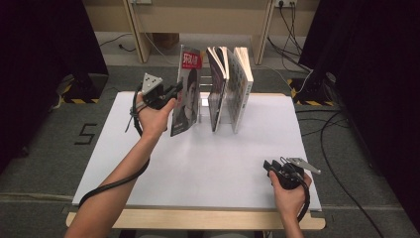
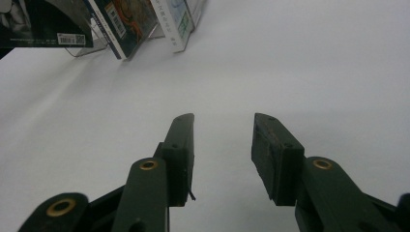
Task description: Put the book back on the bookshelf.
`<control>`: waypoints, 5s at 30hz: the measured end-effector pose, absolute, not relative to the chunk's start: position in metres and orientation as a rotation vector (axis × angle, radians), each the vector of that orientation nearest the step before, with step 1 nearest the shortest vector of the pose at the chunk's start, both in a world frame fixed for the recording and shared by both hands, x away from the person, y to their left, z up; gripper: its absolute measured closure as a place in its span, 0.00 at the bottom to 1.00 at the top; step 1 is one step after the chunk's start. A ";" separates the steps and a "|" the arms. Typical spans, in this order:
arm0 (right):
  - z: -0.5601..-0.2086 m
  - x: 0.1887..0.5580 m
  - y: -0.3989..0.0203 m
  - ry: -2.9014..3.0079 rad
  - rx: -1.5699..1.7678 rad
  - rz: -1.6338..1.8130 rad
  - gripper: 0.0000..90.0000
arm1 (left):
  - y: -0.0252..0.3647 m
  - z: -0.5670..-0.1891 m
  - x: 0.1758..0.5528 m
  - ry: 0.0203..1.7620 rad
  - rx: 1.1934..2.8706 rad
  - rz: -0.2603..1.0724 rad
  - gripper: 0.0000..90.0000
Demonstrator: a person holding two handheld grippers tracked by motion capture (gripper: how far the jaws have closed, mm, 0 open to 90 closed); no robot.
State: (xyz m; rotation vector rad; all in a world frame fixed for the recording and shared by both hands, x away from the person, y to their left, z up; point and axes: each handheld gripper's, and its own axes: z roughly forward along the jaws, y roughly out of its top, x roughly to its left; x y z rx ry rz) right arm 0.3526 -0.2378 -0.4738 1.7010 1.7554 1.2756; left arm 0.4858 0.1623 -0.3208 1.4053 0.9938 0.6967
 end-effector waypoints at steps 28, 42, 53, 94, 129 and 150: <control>-0.476 0.353 -0.237 1.776 1.695 1.270 0.68 | 0.172 -0.343 0.484 0.987 1.388 0.834 0.96; -0.476 0.353 -0.236 1.785 1.700 1.267 0.67 | 0.190 -0.367 0.448 1.060 1.487 0.732 0.95; -0.476 0.353 -0.237 1.780 1.698 1.267 0.67 | 0.189 -0.388 0.435 1.080 1.528 0.642 0.94; -0.479 0.355 -0.239 1.792 1.727 1.263 0.67 | 0.181 -0.349 0.487 1.182 1.447 0.527 0.86; -0.479 0.354 -0.240 1.791 1.729 1.250 0.67 | 0.182 -0.324 0.466 1.052 1.459 0.630 0.96; -0.479 0.354 -0.240 1.790 1.732 1.254 0.67 | 0.174 -0.317 0.486 1.025 1.408 0.729 0.96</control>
